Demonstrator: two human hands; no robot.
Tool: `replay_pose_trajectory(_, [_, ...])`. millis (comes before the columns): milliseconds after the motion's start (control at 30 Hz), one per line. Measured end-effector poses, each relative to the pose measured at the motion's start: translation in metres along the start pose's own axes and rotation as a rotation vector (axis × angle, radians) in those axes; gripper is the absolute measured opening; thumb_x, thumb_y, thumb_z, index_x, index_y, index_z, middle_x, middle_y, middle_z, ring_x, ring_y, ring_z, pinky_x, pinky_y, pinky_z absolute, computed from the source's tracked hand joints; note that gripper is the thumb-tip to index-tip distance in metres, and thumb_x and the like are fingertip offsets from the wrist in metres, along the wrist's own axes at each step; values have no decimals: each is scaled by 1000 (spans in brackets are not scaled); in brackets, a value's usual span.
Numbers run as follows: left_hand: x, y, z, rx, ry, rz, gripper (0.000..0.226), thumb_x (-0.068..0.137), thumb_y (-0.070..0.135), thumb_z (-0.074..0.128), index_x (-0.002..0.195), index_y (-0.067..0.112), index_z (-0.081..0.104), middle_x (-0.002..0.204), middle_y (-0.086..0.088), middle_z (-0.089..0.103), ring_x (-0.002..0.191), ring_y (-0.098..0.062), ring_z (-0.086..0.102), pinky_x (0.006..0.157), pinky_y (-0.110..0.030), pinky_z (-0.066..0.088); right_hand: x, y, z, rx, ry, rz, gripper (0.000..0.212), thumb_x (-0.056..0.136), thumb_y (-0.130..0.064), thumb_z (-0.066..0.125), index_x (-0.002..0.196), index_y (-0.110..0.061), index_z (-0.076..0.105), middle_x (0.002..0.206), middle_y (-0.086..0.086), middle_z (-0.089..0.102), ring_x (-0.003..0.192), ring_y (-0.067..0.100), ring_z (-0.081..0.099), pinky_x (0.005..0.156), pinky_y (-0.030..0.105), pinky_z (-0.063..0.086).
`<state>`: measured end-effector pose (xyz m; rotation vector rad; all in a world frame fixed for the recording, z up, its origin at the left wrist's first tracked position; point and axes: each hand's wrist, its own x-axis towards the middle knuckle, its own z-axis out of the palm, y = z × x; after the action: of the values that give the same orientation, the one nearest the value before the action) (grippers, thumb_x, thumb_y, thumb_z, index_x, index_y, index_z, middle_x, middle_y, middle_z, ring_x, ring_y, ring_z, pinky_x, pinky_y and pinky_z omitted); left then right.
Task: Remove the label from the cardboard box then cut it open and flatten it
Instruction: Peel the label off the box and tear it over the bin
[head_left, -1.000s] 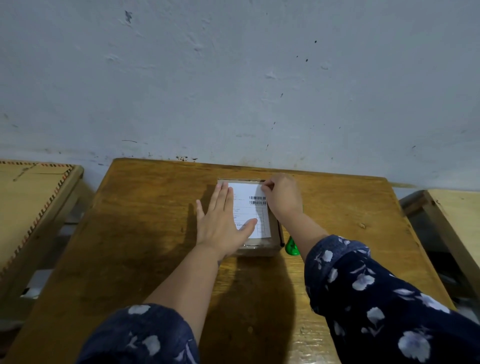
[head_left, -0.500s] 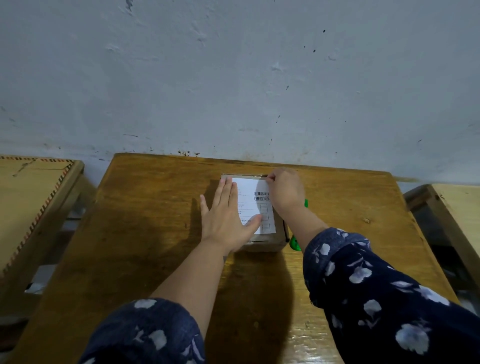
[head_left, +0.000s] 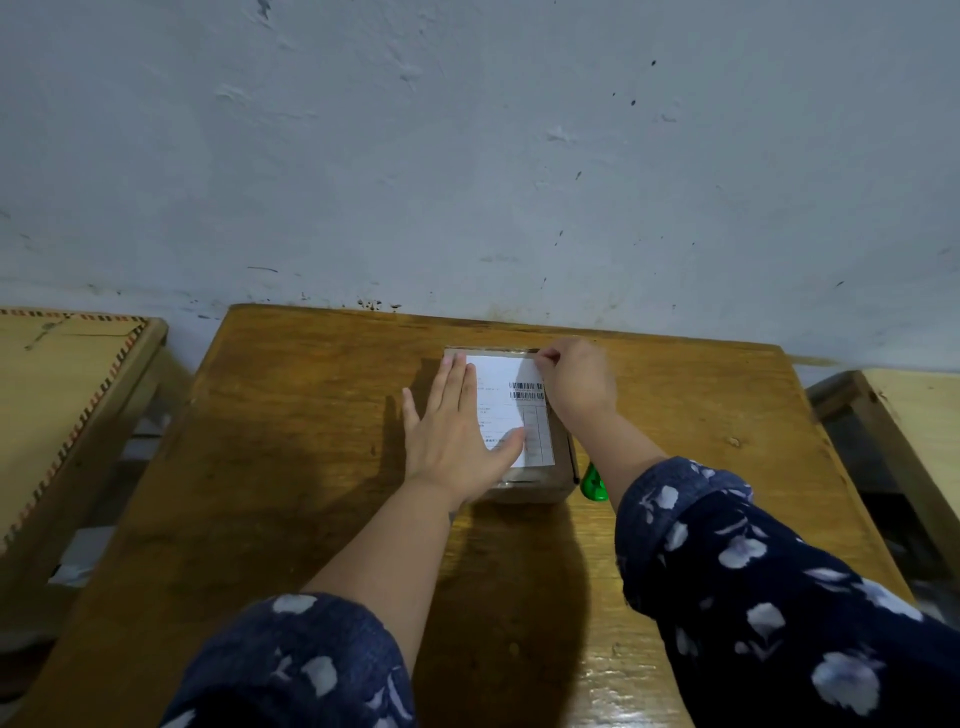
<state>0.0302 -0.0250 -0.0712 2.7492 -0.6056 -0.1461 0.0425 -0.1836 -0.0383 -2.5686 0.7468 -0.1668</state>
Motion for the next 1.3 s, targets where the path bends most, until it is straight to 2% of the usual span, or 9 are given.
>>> replay_pose_trajectory(133, [2,0,2,3,6,-3,97,82,75,29,153,16,0,161,3,-12,144,-10,-19,114,-53,-11,-1,-2,7,-31,22,3,21,95,-18,49,90,-12,68,90,8,68,76,22,61,58,28,44])
replay_pose_trajectory(267, [1,0,2,15,5,0,97,83,75,29,153,16,-2,160,2,-13,144,-10,-20,114,-53,-11,1,2,11,-25,35,-68,19,95,-14,47,96,-7,65,101,13,64,96,29,56,67,30,40])
replay_pose_trajectory(467, [1,0,3,18,9,-4,97,82,74,31,153,16,-2,161,2,-12,144,-11,-20,115,-54,-10,0,8,13,-31,58,-136,19,95,-7,45,95,-5,64,104,12,65,101,28,49,72,29,30])
replay_pose_trajectory(600, [1,0,2,13,9,-8,97,83,74,31,153,16,-2,161,2,-12,145,-11,-19,115,-54,-8,-4,8,8,-32,-58,-174,22,96,-7,43,104,-3,63,111,10,62,109,31,50,88,34,36])
replay_pose_trajectory(700, [1,1,1,6,10,-11,95,83,73,30,153,16,-1,161,2,-12,145,-11,-19,116,-53,-8,0,13,6,121,-23,-91,15,94,-11,49,93,-7,63,96,11,66,89,28,61,73,36,49])
replay_pose_trajectory(800, [0,0,0,-1,13,-8,95,84,72,31,153,16,0,161,3,-12,145,-10,-19,116,-53,-7,3,17,2,168,-28,-76,8,90,-14,59,92,-9,65,88,7,66,78,19,59,66,29,46])
replay_pose_trajectory(867, [-1,0,-1,-8,13,-7,94,84,72,31,153,16,0,161,3,-12,145,-10,-19,116,-53,-7,4,16,0,161,-54,-68,9,89,-15,62,91,-10,68,85,6,66,77,17,58,65,28,45])
replay_pose_trajectory(1000, [0,1,0,1,5,-6,95,84,73,31,153,16,-1,161,2,-13,144,-10,-20,117,-54,-6,5,11,-1,86,-25,-25,12,89,-20,61,88,-13,70,88,7,70,81,23,64,69,35,54])
replay_pose_trajectory(1300, [1,0,2,-23,16,-2,98,82,74,32,153,15,1,161,2,-11,145,-11,-18,116,-52,-9,-1,-5,5,-138,-3,-9,17,95,-17,51,94,-12,67,93,9,69,82,25,63,62,31,50])
